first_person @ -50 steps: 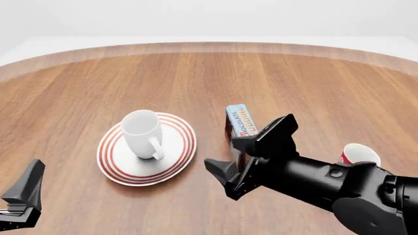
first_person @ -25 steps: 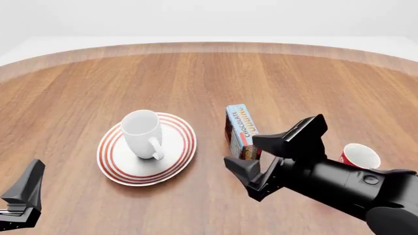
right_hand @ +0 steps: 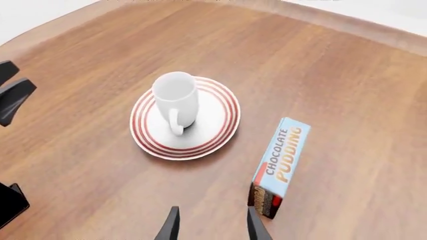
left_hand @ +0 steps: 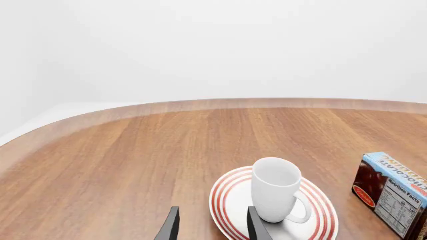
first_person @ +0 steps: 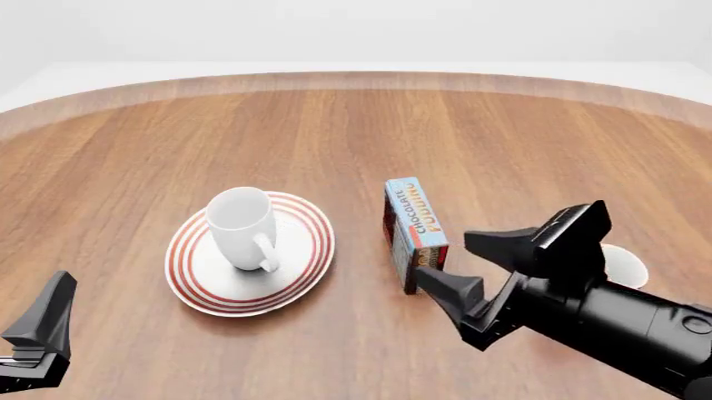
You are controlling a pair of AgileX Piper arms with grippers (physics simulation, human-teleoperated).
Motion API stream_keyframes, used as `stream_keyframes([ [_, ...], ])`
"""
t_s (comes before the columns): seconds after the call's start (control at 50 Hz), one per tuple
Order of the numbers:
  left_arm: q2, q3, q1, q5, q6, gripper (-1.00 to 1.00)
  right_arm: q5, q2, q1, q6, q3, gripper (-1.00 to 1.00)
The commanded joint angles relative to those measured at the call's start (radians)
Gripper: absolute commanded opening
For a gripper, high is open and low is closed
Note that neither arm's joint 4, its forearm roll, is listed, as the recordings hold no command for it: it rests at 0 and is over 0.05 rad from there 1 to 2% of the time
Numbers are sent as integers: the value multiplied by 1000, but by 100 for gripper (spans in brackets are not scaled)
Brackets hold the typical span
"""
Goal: Pick up the white mug and put it on the plate, and put the chocolate pudding to the right of the plate.
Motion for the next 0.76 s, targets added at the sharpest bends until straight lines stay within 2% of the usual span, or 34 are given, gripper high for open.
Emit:
stream_keyframes([
  [0.02,0,0,0,0,0,100,41,-73,-20,-4,24,100],
  [0.16,0,0,0,0,0,100,93,-149,-33,-4,45,100],
  [0.54,0,0,0,0,0,100,120,-229,-65,10,80,100],
  [0.76,0,0,0,0,0,100,182,-312,-85,12,95,100],
])
